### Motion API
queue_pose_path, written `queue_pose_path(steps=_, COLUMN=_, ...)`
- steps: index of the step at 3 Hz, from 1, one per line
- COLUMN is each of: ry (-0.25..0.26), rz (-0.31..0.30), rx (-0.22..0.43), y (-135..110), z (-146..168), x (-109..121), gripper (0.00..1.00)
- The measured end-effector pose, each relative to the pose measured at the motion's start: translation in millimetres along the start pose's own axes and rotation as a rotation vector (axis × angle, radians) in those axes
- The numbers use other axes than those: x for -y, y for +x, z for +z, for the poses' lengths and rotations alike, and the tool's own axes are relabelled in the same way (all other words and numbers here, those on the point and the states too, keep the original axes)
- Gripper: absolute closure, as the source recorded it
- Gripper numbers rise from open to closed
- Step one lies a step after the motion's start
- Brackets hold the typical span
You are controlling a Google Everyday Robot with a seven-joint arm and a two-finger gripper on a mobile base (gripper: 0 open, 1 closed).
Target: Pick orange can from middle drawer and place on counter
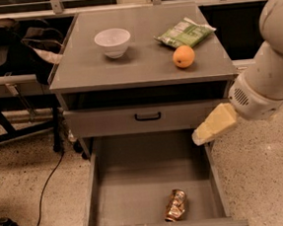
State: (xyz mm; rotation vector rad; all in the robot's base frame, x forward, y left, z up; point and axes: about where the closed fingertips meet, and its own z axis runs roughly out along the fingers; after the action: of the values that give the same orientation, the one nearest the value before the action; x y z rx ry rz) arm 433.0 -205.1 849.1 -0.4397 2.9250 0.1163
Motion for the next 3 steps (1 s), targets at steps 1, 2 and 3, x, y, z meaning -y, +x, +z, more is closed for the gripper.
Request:
queue_pose_path(steps=1, ry=0.002, rz=0.124, rx=-0.057, y=13, z=32, x=-15, gripper=0.00)
queue_pose_path(steps=2, ry=0.000, rz=0.200, rx=-0.125, y=22, z=65, x=-30, gripper=0.00)
queue_pose_path(steps=3, ry=0.000, rz=0.195, rx=-0.205, y=25, z=93, x=-42, gripper=0.00)
